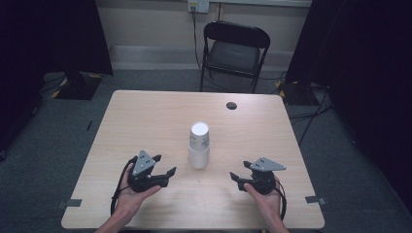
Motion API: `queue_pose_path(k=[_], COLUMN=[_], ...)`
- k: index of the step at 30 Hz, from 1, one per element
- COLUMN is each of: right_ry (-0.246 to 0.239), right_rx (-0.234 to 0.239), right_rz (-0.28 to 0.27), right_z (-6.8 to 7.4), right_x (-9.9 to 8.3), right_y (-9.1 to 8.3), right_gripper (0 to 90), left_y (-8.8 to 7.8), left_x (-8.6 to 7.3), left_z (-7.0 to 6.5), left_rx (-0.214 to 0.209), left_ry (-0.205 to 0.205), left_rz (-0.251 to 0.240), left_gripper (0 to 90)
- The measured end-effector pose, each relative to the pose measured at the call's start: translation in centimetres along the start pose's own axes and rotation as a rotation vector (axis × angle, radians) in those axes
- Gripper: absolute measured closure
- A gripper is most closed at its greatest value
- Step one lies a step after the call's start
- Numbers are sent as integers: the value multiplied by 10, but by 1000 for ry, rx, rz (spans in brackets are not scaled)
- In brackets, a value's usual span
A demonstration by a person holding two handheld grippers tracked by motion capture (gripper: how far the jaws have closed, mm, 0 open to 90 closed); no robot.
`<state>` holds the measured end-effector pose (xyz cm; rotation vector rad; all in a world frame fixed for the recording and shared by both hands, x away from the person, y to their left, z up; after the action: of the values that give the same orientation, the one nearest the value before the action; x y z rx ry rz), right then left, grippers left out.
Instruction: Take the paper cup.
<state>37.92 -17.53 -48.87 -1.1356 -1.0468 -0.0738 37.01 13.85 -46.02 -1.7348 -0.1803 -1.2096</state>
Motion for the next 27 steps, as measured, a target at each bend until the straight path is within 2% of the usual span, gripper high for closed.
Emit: queue_pose_path(k=[2,3,4,7,8,9,10,11,14,16,17,20,23,25,27], right_ry=[1,4,2,6,5,5,4,4,-2,-1,0,2,1,0,3], right_rx=[20,23,28,37,38,38,43,43,43,43,42,42,39,41,45], right_rz=[0,3,6,5,6,6,8,7,7,11,11,9,12,18,18], right_z=[0,0,0,0,0,0,1,1,2,1,1,0,1,1,2], right_x=[1,1,0,0,0,0,0,0,0,0,0,0,0,-1,-1], right_y=[1,2,2,1,1,1,0,0,0,1,1,2,3,3,3], right_gripper=[309,309,309,313,313,313,311,310,298,292,286,266,234,226,216], left_y=[2,2,4,7,9,9,10,10,15,17,20,24,26,27,33], left_x=[5,5,10,16,25,25,34,34,51,55,61,69,76,81,89], left_z=[-3,-3,-7,-10,-11,-11,-11,-11,-9,-8,-5,-1,0,0,1], left_rx=[-54,-54,-82,-81,-87,-87,-93,-93,-90,-90,-104,-127,-132,-117,-142], left_ry=[4,4,18,37,40,40,46,46,50,45,25,9,11,49,49], left_rz=[6,6,1,12,-6,-6,-24,-24,-45,-53,-75,-75,-85,-81,-72], left_gripper=[264,249,249,227,233,233,224,222,196,183,178,162,171,195,190])
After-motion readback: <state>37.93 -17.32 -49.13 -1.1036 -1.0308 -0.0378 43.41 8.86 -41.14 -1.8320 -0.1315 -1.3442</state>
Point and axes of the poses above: each handheld gripper's, and its own axes: y roughly forward along the jaws, x roughly out of its top, z roughly to its left, the point moved 5 cm from there along y, roughly forward along the jaws, and after that the axes turned 13 degrees about z, right-handed, at the moved point
